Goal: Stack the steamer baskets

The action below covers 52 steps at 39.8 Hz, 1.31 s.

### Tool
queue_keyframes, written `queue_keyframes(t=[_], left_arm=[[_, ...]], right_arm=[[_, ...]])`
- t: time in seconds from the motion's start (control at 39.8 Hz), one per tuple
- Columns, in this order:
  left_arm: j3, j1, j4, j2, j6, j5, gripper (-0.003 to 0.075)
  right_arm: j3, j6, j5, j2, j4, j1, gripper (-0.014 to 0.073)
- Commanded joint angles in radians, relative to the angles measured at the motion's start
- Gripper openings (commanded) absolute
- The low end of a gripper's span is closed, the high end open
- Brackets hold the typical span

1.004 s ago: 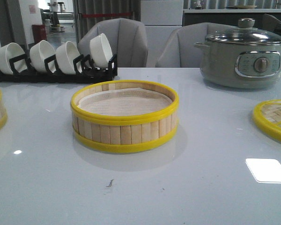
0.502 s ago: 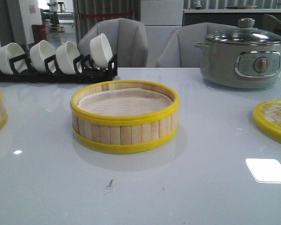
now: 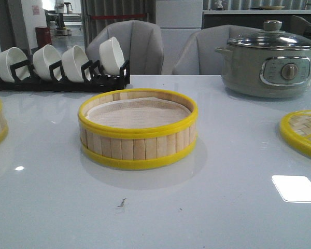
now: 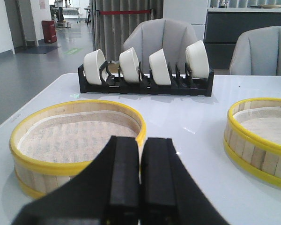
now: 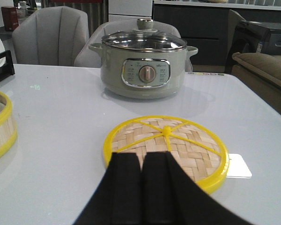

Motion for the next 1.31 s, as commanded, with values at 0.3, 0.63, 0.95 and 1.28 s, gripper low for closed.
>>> queue_keyframes(t=[0.3, 0.63, 0.95, 1.28], left_arm=[[0.000, -0.009, -0.002, -0.012, -0.012, -0.091, 0.0087], [-0.197, -0.009, -0.093, 0.066, -0.014, 0.002, 0.0087], [-0.922, -0.009, 0.067, 0.549, -0.008, 0.462, 0.0087], [-1.236, -0.009, 0.085, 0.870, 0.016, 0.619, 0.0087]], right_arm=[[-0.015, -0.010, -0.091, -0.021, 0.005, -0.002, 0.0055], [-0.015, -0.010, -0.091, -0.021, 0.005, -0.002, 0.0055], [-0.015, -0.010, -0.091, -0.021, 0.005, -0.002, 0.0055], [-0.015, -0.010, -0.091, -0.021, 0.005, -0.002, 0.0055]])
